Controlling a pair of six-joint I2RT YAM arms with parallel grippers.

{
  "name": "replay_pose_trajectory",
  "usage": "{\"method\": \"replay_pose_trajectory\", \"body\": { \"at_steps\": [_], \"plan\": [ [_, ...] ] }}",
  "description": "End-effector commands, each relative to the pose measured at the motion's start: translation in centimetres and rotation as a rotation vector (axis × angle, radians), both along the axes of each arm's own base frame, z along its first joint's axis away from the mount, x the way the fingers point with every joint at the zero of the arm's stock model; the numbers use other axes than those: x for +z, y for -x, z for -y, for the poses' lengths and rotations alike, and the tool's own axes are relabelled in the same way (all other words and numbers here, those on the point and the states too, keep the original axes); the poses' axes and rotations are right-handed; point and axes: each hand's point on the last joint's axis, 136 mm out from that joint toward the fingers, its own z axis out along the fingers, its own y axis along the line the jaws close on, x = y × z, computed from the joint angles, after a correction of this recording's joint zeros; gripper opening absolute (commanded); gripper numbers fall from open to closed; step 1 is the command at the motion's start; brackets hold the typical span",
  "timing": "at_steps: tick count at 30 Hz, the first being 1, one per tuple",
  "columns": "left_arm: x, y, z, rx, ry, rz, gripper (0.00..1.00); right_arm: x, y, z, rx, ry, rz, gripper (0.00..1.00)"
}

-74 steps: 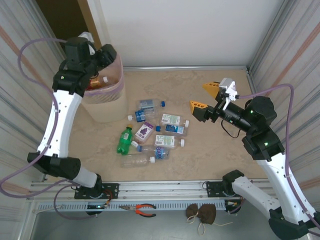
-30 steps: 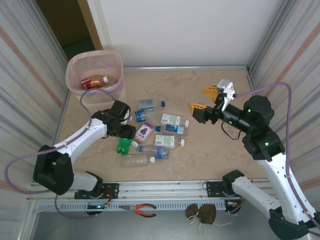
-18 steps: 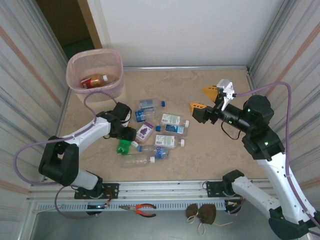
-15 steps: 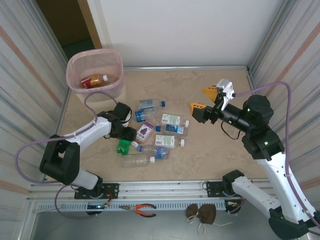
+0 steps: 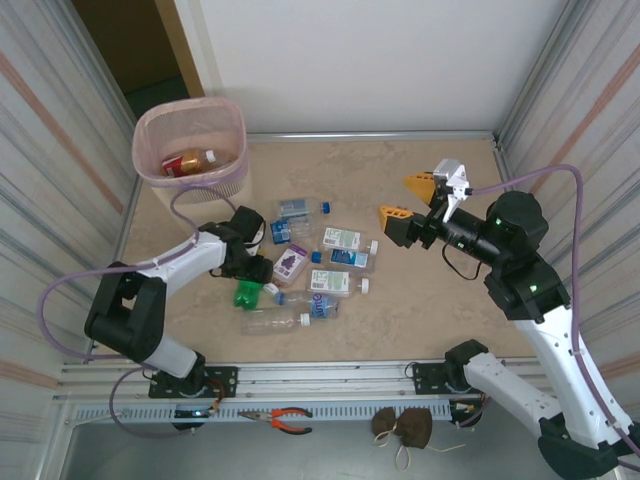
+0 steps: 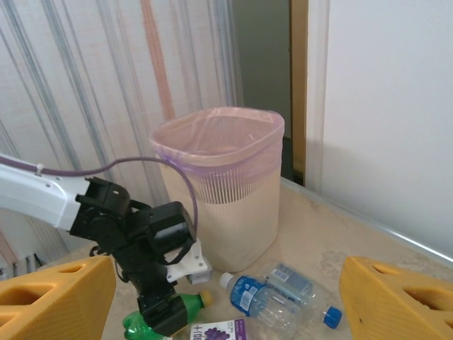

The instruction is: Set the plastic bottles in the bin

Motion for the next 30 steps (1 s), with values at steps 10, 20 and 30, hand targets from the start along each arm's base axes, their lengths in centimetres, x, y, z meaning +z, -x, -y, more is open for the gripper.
{"method": "replay_pose_trajectory", "body": {
  "at_steps": [10,20,30],
  "plan": [
    [-0.3,0.5,-0.4,0.03,-0.002,-0.037,0.63,1.2,0.8,0.3,-0.002,-0.03,0.017,0.81],
    [5.7,0.5,0.8,-0.001,0.119,0.088,0.59,1.5,1.1,0.5,-0.005,-0.033,0.022,0.81],
    [17.0,0.1,4.6,-0.111,0.417,0.338,0.57,1.9,1.3,0.6,-0.002,-0.039,0.034,0.81]
  ]
}}
